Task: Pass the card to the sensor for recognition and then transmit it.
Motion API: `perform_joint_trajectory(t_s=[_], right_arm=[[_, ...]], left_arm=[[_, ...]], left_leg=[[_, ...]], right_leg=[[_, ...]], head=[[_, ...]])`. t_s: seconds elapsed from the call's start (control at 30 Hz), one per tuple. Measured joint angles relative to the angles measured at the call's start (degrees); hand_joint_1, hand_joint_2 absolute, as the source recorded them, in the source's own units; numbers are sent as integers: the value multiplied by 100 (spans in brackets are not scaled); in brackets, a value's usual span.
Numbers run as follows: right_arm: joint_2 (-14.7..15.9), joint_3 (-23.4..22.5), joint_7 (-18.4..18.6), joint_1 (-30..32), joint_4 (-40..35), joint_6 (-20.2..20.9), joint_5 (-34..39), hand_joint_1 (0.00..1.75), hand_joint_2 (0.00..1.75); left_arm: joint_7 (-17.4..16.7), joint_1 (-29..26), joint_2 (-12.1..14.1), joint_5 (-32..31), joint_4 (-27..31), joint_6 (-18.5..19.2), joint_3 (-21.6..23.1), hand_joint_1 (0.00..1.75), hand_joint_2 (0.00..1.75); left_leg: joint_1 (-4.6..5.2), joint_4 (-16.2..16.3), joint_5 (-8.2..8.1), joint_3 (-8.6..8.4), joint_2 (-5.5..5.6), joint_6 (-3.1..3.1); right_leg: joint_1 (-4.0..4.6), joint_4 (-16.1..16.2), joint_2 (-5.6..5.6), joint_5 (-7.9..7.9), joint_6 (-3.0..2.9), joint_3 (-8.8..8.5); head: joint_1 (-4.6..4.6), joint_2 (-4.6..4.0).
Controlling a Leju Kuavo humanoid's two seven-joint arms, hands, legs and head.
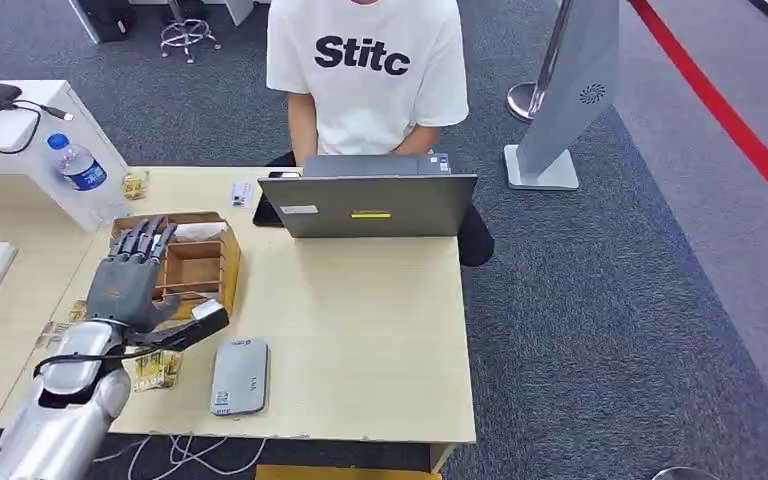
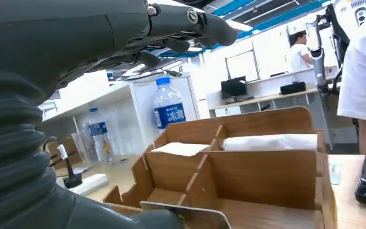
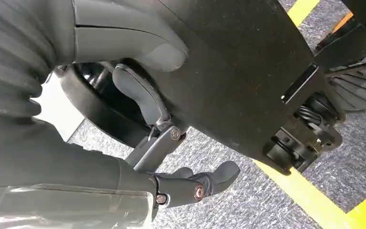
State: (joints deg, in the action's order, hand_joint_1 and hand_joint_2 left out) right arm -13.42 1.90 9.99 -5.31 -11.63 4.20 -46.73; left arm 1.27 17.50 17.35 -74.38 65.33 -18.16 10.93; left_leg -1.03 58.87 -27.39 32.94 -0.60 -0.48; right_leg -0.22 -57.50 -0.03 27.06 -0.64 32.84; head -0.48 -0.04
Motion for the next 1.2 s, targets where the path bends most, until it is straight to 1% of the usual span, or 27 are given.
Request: perform_joint_trajectory(t_s=[0.4, 0.83, 0.93, 1.07, 1.2], right_arm=[[0, 0, 0, 0, -2, 0, 0, 0, 175], [0, 0, 0, 0, 0, 0, 0, 0, 175], [0, 0, 0, 0, 0, 0, 0, 0, 175], [0, 0, 0, 0, 0, 0, 0, 0, 175], [0, 0, 0, 0, 0, -2, 0, 0, 175]], left_arm=[[4, 43, -155, 22, -195, 0, 17, 0, 175], [9, 65, -201, 42, -243, 22, 20, 0, 175], [63, 66, -216, 123, -243, 140, 22, 0, 175], [116, 70, -216, 204, -269, 540, 39, 0, 175], [120, 69, -179, 243, -321, 629, 46, 0, 175]], left_leg=[[-2, -1, 0, 1, 0, -1], [-1, -1, 0, 2, 0, 0], [-2, -1, 0, 1, 0, 0], [-2, -1, 0, 2, 0, -1], [-2, -1, 0, 2, 0, -1]], right_leg=[[1, -1, 0, 1, -1, 3], [1, -1, 0, 2, -1, 3], [1, -1, 0, 2, -1, 3], [1, -1, 0, 1, -1, 2], [1, -1, 0, 1, -1, 2]], head=[[0, 0], [0, 0], [0, 0], [0, 0], [0, 0]])
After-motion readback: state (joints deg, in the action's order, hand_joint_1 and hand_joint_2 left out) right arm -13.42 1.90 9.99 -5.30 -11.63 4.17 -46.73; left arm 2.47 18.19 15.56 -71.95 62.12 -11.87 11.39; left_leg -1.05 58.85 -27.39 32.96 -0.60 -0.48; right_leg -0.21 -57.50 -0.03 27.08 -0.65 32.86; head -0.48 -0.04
